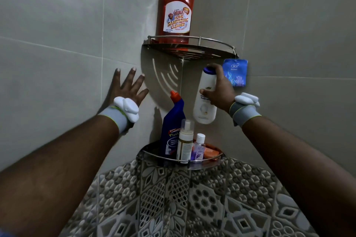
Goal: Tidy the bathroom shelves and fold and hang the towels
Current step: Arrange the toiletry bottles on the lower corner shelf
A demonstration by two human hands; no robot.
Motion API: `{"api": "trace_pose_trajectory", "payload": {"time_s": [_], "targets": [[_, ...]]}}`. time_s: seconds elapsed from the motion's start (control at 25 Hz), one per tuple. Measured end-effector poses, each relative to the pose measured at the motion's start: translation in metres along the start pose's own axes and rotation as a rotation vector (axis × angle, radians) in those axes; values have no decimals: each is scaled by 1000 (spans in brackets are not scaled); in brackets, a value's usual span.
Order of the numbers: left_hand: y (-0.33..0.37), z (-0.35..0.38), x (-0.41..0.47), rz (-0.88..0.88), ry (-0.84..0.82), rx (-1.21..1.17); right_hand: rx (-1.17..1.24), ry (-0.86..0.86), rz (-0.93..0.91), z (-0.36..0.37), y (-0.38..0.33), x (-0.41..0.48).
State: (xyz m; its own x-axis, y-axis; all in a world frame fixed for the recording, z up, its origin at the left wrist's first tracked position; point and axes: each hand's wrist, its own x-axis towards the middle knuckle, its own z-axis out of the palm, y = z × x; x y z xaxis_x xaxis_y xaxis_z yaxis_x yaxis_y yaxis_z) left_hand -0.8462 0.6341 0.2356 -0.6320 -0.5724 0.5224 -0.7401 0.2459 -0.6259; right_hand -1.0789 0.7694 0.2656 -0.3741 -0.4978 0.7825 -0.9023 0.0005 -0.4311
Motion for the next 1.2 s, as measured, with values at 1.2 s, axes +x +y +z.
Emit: {"api": "trace_pose_trajectory", "payload": {"time_s": [1.2], "targets": [[23,42,33,-8,206,166,133,-738,317,123,68,56]]}}
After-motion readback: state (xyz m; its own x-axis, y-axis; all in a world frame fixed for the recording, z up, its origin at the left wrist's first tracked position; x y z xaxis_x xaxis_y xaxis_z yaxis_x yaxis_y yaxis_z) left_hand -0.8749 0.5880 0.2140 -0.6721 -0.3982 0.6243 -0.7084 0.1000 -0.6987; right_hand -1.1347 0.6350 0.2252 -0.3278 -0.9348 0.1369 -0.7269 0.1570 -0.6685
